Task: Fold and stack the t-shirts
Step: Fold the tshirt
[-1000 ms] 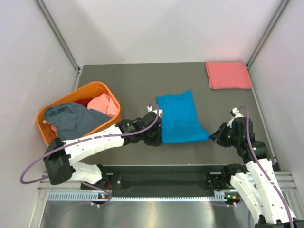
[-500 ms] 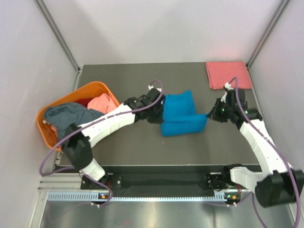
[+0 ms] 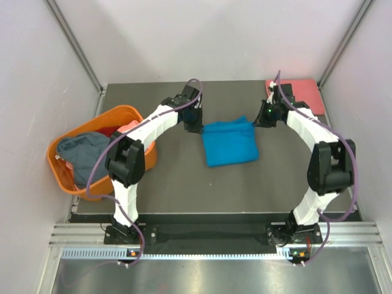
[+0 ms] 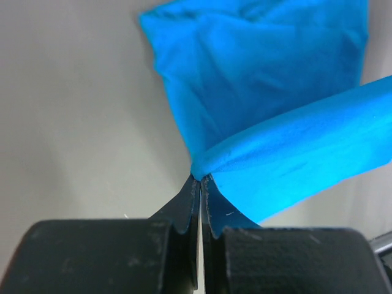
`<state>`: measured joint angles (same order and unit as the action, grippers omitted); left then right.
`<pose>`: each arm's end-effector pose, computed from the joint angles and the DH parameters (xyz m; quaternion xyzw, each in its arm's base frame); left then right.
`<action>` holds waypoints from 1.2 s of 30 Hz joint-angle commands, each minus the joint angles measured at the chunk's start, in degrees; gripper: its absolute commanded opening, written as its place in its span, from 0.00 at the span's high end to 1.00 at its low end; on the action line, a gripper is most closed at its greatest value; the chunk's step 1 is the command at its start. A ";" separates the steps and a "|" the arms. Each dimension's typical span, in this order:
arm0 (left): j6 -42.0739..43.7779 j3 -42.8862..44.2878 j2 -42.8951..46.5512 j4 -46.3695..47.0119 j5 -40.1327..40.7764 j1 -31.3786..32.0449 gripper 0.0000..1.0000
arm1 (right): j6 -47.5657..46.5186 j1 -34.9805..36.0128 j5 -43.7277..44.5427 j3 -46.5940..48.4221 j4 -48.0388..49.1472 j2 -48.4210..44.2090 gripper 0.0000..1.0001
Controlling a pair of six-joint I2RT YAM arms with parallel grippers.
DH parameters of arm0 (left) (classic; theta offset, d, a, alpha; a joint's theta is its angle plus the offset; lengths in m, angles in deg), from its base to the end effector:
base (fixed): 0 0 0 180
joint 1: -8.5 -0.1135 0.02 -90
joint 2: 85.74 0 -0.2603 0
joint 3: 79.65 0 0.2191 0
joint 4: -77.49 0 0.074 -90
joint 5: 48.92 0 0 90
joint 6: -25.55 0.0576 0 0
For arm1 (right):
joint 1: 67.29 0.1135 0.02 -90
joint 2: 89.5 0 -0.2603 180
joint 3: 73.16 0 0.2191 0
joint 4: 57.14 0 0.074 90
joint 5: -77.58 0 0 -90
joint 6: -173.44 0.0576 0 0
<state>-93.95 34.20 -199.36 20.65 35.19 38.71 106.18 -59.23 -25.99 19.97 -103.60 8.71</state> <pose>0.3562 -0.2143 0.2432 0.0207 0.9565 -0.1855 0.2243 0.3508 0.0633 0.2499 0.0812 0.9349 0.1944 0.2857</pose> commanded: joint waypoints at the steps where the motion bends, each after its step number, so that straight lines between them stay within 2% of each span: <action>1: 3.91 3.73 -2.56 0.94 -2.28 -2.53 1.00 | -0.42 -0.67 -1.47 6.70 4.28 3.11 1.00; 8: 6.47 5.84 -7.57 9.83 -12.38 -6.75 1.00 | -0.77 -0.67 -1.21 14.87 3.58 11.99 1.00; 12: 7.26 8.03 -10.47 12.29 -13.62 -7.80 1.00 | -0.42 -0.93 -0.15 16.19 3.85 13.49 1.00; 21: 8.14 14.81 -17.06 11.68 -12.39 -8.95 1.00 | -0.24 -1.73 -0.85 19.97 4.29 18.06 1.00; 28: 8.14 16.39 -19.09 12.82 -10.02 -9.56 1.00 | 0.20 -2.43 -1.99 21.91 5.25 21.40 1.00; 29: 8.57 16.74 -19.35 13.35 -10.19 -9.65 0.99 | 0.28 -2.52 -2.08 22.00 5.52 21.67 0.99; 30: 8.84 16.83 -19.88 13.61 -10.02 -9.65 0.89 | 0.37 -2.60 -2.17 22.08 5.95 21.84 0.98; 32: 9.63 18.58 -20.76 13.79 -10.10 -9.91 0.83 | 0.64 -2.87 -2.34 22.70 6.31 22.55 0.96; 33: 10.15 19.29 -21.54 13.70 -10.28 -10.00 0.75 | 0.90 -3.04 -2.61 23.05 6.83 22.90 0.94; 36: 12.09 22.28 -21.99 11.77 -10.46 -10.35 0.69 | 0.73 -3.13 -3.66 24.81 6.40 23.34 0.86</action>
<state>-84.77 52.36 -221.22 31.10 24.22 29.38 106.91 -61.11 -28.67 40.63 -100.19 32.10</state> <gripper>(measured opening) 0.296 0.125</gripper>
